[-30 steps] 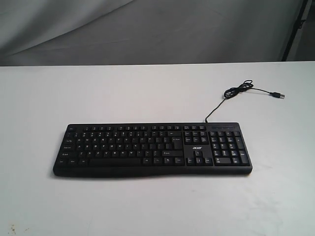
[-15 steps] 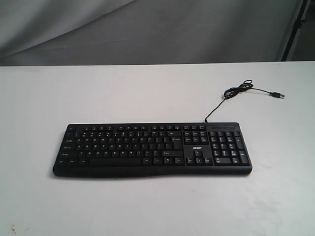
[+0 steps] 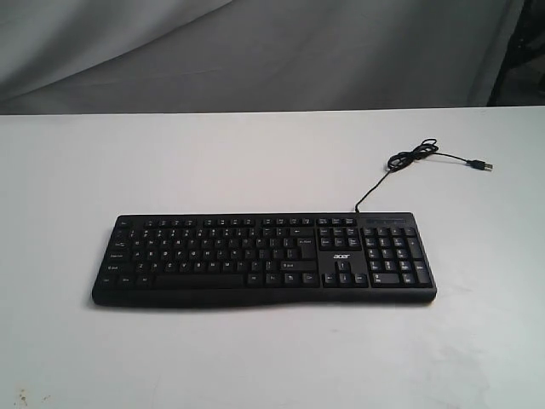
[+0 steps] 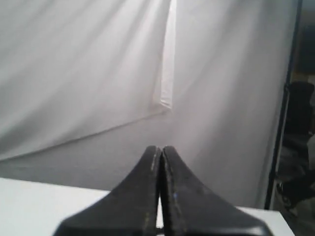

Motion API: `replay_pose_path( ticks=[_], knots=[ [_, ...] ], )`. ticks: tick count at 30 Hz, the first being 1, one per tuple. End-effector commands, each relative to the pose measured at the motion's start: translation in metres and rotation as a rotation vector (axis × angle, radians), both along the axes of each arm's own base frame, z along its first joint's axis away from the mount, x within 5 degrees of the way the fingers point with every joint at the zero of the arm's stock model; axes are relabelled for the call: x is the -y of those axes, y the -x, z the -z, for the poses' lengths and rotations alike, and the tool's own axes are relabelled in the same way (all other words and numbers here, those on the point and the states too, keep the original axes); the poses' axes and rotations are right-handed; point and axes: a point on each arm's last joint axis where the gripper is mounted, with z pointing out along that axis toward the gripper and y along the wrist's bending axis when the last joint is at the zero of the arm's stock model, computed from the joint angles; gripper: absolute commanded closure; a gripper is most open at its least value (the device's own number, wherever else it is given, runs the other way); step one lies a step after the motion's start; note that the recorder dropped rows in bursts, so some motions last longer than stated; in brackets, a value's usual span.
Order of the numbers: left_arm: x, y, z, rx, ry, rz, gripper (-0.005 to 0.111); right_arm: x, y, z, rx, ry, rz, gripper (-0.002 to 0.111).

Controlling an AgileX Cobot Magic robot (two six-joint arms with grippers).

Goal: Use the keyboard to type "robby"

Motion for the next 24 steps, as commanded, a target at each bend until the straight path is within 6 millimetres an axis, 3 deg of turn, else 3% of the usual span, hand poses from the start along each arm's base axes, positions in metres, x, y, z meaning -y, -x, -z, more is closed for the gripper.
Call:
replay_pose_path(
  ticks=[1, 4, 7, 11, 18, 24],
  knots=[
    [0.000, 0.000, 0.001, 0.005, -0.001, 0.006, 0.107, 0.006, -0.006, 0.040, -0.131, -0.142, 0.086, 0.108],
    [0.000, 0.000, 0.001, 0.005, -0.001, 0.006, 0.107, 0.009, -0.005, 0.068, -0.210, -0.513, 0.109, 0.108],
    [0.000, 0.000, 0.001, 0.005, -0.001, 0.006, 0.107, 0.011, -0.003, 0.072, -0.205, -0.798, 0.092, 0.108],
    [0.000, 0.000, 0.001, 0.005, -0.001, 0.006, 0.107, 0.011, 0.002, 0.069, -0.154, -0.847, 0.069, 0.108],
    [0.000, 0.000, 0.001, 0.005, -0.001, 0.006, 0.107, 0.016, 0.009, 0.065, -0.075, -1.133, 0.031, 0.108],
    [0.000, 0.000, 0.001, 0.005, -0.001, 0.006, 0.107, 0.016, 0.009, 0.064, -0.070, -1.220, 0.018, 0.108]
  ],
)
